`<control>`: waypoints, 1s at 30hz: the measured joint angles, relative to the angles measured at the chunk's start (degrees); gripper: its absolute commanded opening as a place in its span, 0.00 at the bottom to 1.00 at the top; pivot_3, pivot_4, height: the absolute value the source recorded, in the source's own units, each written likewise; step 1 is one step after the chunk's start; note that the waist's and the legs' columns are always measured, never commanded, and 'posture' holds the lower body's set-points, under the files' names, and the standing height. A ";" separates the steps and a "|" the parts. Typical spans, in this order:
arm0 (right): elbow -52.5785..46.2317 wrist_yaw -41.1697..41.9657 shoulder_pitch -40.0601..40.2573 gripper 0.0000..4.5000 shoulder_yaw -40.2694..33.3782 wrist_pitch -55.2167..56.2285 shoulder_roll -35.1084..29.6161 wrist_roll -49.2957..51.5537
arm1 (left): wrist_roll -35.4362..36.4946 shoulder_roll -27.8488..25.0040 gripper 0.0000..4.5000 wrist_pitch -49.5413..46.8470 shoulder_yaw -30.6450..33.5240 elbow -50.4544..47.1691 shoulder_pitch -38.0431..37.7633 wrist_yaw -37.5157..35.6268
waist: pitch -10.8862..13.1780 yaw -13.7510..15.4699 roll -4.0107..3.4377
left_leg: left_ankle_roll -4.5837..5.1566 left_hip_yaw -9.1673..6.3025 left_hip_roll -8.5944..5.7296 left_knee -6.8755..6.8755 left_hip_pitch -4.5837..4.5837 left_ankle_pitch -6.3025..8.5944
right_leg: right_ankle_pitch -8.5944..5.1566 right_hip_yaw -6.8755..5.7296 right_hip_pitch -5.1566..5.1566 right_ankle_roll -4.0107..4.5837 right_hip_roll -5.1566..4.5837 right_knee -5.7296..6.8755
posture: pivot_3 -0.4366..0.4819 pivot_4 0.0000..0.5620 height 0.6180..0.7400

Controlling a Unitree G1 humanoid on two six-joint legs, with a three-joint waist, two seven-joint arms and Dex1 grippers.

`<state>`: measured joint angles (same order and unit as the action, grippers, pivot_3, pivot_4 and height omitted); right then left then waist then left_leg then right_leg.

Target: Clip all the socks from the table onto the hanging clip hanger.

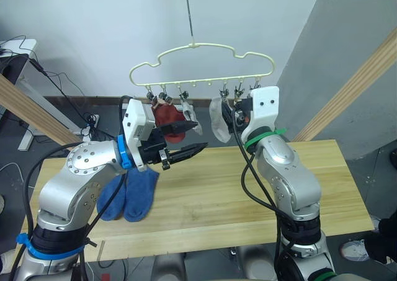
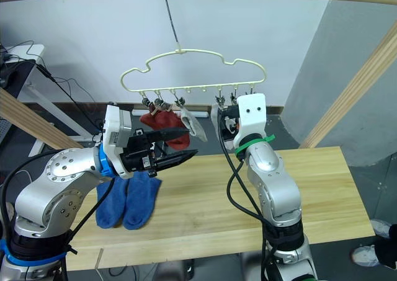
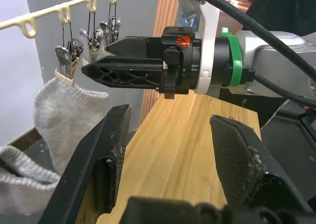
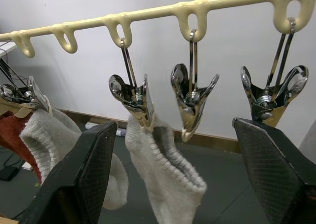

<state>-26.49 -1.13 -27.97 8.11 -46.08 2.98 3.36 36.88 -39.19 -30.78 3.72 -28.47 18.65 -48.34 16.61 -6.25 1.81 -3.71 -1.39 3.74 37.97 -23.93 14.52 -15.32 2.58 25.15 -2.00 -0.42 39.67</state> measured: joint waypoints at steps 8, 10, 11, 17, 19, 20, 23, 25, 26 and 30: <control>0.00 0.03 0.00 0.68 -0.02 0.02 0.03 0.07 | -0.16 0.00 0.62 0.00 0.00 0.00 0.00 -0.03 | 0.00 0.00 0.00 | 0.00 0.00 0.00 0.00 0.00 0.00 | 0.00 0.00 0.00 0.00 0.00 0.00 | 0.31 0.44 1.00; 0.00 0.02 0.00 0.68 -0.02 0.02 0.03 0.05 | -0.19 0.00 0.62 0.00 0.00 0.00 0.00 -0.03 | 0.00 0.00 0.00 | 0.00 0.00 0.00 0.00 0.00 0.00 | 0.00 0.00 0.00 0.00 0.00 0.00 | 0.31 0.45 1.00; 0.00 -0.01 -0.01 0.68 -0.03 0.02 0.04 0.04 | -0.20 0.00 0.62 0.00 0.00 0.00 0.00 -0.04 | 0.00 0.00 0.00 | 0.00 0.00 0.00 0.00 0.00 0.00 | 0.00 0.00 0.00 0.00 0.00 0.00 | 0.31 0.45 1.00; 1.11 -0.07 -0.52 0.68 -0.11 0.57 0.04 0.03 | -0.27 0.00 0.62 0.00 0.00 0.00 0.00 -0.07 | 0.00 0.00 0.00 | 0.00 0.00 0.00 0.00 0.00 0.00 | 0.00 0.00 0.00 0.00 0.00 0.01 | 0.31 0.44 1.00; 2.08 -0.10 -1.12 0.68 -0.16 0.91 0.04 -0.01 | -0.29 0.00 0.62 0.00 0.00 0.00 0.00 -0.08 | 0.00 -0.01 0.00 | 0.00 0.00 0.00 0.01 0.00 0.00 | 0.00 0.00 0.00 0.00 0.00 0.02 | 0.31 0.44 1.00; 3.02 -0.16 -1.76 0.68 -0.23 1.39 0.04 -0.06 | -0.30 0.00 0.62 0.00 0.00 0.02 0.01 -0.10 | 0.00 -0.03 0.00 | 0.00 0.00 0.00 0.01 0.00 0.00 | 0.00 0.00 0.00 0.00 0.00 0.02 | 0.31 0.44 1.00; 5.18 -0.34 -3.38 0.68 -0.34 3.04 -0.07 -0.48 | -0.29 0.01 0.62 0.00 -0.01 0.03 0.11 -0.15 | 0.00 -0.02 0.00 | 0.00 0.00 0.00 0.01 0.00 0.00 | 0.00 -0.01 0.00 0.00 0.00 0.04 | 0.31 0.44 1.00; 6.50 -0.50 -4.17 0.68 -0.43 4.00 -0.27 -1.01 | -0.21 0.06 0.62 0.00 -0.01 0.04 0.27 -0.15 | 0.00 -0.01 0.00 | 0.00 0.00 0.00 0.02 0.00 0.00 | 0.00 0.00 0.00 0.00 0.00 0.03 | 0.31 0.44 1.00; 6.88 -0.53 -4.37 0.68 -0.57 4.36 -0.34 -1.35 | -0.16 0.08 0.62 -0.01 -0.01 0.04 0.34 -0.15 | 0.00 -0.01 0.00 | 0.00 0.01 -0.01 0.02 0.00 0.00 | 0.00 0.00 0.00 0.00 0.00 0.03 | 0.31 0.44 1.00; 8.14 -0.42 -4.68 0.68 -1.00 5.45 -0.69 -2.15 | -0.14 0.07 0.62 -0.01 -0.01 0.04 0.40 -0.17 | 0.00 0.01 0.00 | 0.00 0.00 0.00 0.01 0.00 0.00 | 0.00 -0.01 0.00 0.00 0.00 0.03 | 0.31 0.44 1.00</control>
<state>-18.35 -1.54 -32.65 7.10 -40.63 2.29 1.21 36.74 -39.12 -30.79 3.71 -28.43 19.05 -48.51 16.61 -6.24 1.81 -3.71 -1.39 3.74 37.98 -23.93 14.52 -15.32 2.57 25.15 -2.00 -0.42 39.71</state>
